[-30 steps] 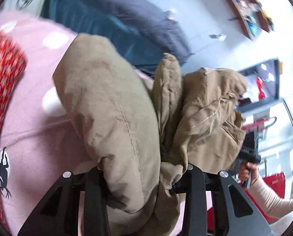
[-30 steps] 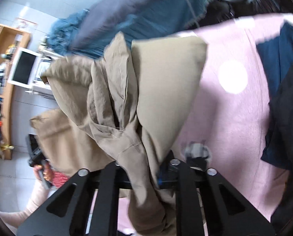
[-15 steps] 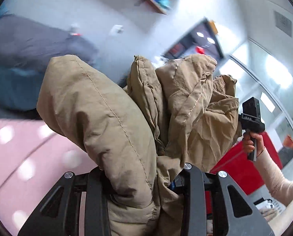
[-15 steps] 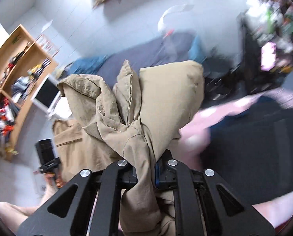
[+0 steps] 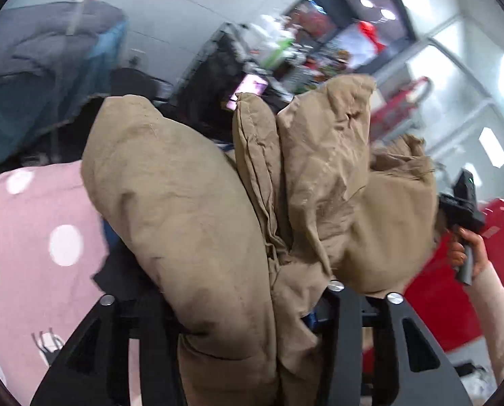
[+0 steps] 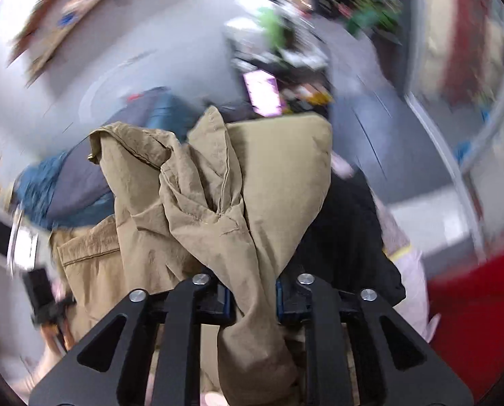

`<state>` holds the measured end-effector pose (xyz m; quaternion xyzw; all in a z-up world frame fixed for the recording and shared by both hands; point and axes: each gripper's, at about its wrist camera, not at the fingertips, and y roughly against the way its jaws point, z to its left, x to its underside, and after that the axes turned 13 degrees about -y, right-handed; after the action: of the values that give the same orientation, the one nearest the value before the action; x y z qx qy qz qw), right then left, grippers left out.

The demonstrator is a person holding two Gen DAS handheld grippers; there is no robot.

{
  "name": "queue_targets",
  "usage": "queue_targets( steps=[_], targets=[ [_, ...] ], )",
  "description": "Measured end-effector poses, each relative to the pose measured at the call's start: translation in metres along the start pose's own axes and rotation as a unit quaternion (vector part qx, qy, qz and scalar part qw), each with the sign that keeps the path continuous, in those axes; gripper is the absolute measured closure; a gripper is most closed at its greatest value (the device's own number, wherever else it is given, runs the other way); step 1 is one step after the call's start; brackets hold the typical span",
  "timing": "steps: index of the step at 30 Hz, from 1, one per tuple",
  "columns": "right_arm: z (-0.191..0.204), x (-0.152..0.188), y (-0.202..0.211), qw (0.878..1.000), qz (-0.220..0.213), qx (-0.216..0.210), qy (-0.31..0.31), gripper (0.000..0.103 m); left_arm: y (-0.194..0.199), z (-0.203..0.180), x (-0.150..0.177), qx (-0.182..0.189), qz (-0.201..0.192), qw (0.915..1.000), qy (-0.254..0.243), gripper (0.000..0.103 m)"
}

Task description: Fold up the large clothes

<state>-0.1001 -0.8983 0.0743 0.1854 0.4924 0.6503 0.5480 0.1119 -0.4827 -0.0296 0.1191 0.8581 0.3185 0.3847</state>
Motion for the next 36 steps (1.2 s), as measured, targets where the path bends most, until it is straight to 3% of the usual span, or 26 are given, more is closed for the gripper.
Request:
queue_targets(
  steps=[2,4,6,8,11,12,14,15,16,17,19,21,25,28,30,33,36],
  targets=[
    [-0.039,-0.001,-0.032,0.996,-0.016,-0.03,-0.078,0.062,-0.008,0.04,0.005,-0.019,0.002,0.9978,0.064,0.044],
    [-0.068,0.001,-0.059,0.985,-0.022,-0.08,-0.153,0.053,-0.011,0.086,0.015,0.003,0.005,0.9869,0.161,0.041],
    [-0.075,0.003,-0.08,0.981,-0.019,-0.101,-0.163,0.045,-0.013,0.105,0.014,0.005,0.003,0.9826,0.186,0.04],
    [-0.071,0.009,-0.088,0.984,-0.034,-0.097,-0.144,0.033,-0.015,0.101,0.008,-0.018,0.002,0.9857,0.167,0.035],
    [-0.078,0.009,-0.091,0.98,-0.041,-0.107,-0.162,0.027,-0.007,0.09,0.003,-0.055,0.003,0.9857,0.159,0.03],
    [-0.085,0.006,-0.091,0.978,-0.036,-0.114,-0.173,0.027,0.019,0.093,0.028,-0.067,0.005,0.9855,0.156,0.029],
    [-0.092,0.003,-0.082,0.974,-0.039,-0.114,-0.19,0.026,0.043,0.076,0.024,-0.135,0.004,0.9841,0.115,0.03],
    [-0.094,0.002,-0.074,0.971,-0.05,-0.12,-0.201,0.026,0.057,0.063,0.021,-0.17,-0.008,0.9821,0.081,0.024],
    [-0.097,0.002,-0.068,0.968,-0.064,-0.127,-0.206,0.025,0.072,0.047,0.014,-0.21,-0.024,0.9767,0.039,0.009],
    [-0.099,0.004,-0.059,0.967,-0.075,-0.125,-0.207,0.025,0.083,0.034,0.008,-0.24,-0.04,0.9698,0.01,0.005],
    [-0.097,0.006,-0.037,0.967,-0.102,-0.096,-0.214,0.021,0.1,0.015,-0.003,-0.27,-0.051,0.9612,-0.024,0.006],
    [-0.09,0.011,-0.017,0.968,-0.12,-0.072,-0.21,0.02,0.107,0.002,-0.014,-0.27,-0.04,0.9608,-0.047,0.006],
    [-0.057,0.031,0.024,0.973,-0.169,-0.015,-0.156,0.02,0.113,-0.024,-0.013,-0.261,-0.029,0.9619,-0.075,0.006],
    [-0.014,0.057,0.048,0.975,-0.194,0.063,-0.086,0.018,0.121,-0.046,-0.005,-0.268,-0.027,0.9583,-0.094,0.006],
    [0.017,0.078,0.052,0.979,-0.176,0.095,-0.032,0.013,0.121,-0.064,-0.003,-0.272,-0.026,0.9559,-0.108,0.006],
    [0.071,0.121,0.047,0.987,-0.116,0.091,0.07,0.012,0.119,-0.086,0.003,-0.269,-0.018,0.954,-0.131,0.006],
    [0.116,0.17,0.042,0.976,-0.087,0.118,0.159,0.012,0.112,-0.101,0.006,-0.268,-0.007,0.9517,-0.15,0.006]
  ],
)
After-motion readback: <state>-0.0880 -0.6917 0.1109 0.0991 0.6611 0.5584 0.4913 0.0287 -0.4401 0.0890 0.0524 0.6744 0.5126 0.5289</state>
